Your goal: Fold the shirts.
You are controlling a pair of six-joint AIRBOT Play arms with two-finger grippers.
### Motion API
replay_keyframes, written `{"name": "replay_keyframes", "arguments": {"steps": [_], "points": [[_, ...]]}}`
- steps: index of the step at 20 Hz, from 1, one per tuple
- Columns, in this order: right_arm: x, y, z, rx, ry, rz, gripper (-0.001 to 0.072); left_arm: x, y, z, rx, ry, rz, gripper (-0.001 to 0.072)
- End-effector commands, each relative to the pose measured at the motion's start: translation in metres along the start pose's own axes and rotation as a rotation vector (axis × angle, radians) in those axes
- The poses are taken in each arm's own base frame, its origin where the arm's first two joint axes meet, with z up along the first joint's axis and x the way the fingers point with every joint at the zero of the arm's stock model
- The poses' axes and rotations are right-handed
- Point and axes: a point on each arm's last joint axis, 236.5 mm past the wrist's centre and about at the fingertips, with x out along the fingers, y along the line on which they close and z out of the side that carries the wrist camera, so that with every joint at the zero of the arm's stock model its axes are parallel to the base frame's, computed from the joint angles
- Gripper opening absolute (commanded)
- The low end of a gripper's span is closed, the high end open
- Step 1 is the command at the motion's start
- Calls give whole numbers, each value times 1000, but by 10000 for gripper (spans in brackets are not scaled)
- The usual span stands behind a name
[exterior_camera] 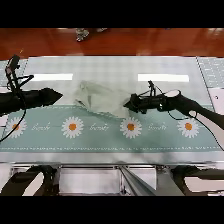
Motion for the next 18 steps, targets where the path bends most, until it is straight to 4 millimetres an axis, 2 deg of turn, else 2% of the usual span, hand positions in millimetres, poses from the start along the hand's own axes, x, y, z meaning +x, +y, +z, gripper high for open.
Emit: {"name": "replay_keyframes", "arguments": {"steps": [1,4,6,9,11,13,18], "points": [[-2,70,15,-229,21,49,32,2,1,-1,-4,6,1,16],[-35,122,41,-384,3,-23,32,5,3,-2,-10,16,3,16],[-63,148,57,-491,-34,-94,32,6,4,-3,-12,19,4,16],[-118,167,82,-619,-112,-275,32,6,4,-3,-12,19,4,16],[-156,179,93,-628,-162,-287,32,6,4,-3,-12,19,4,16],[-196,179,105,-602,-226,-298,32,6,4,-3,-12,22,3,16],[-312,148,118,-478,-381,-333,30,8,5,-14,-45,67,0,16]]}}
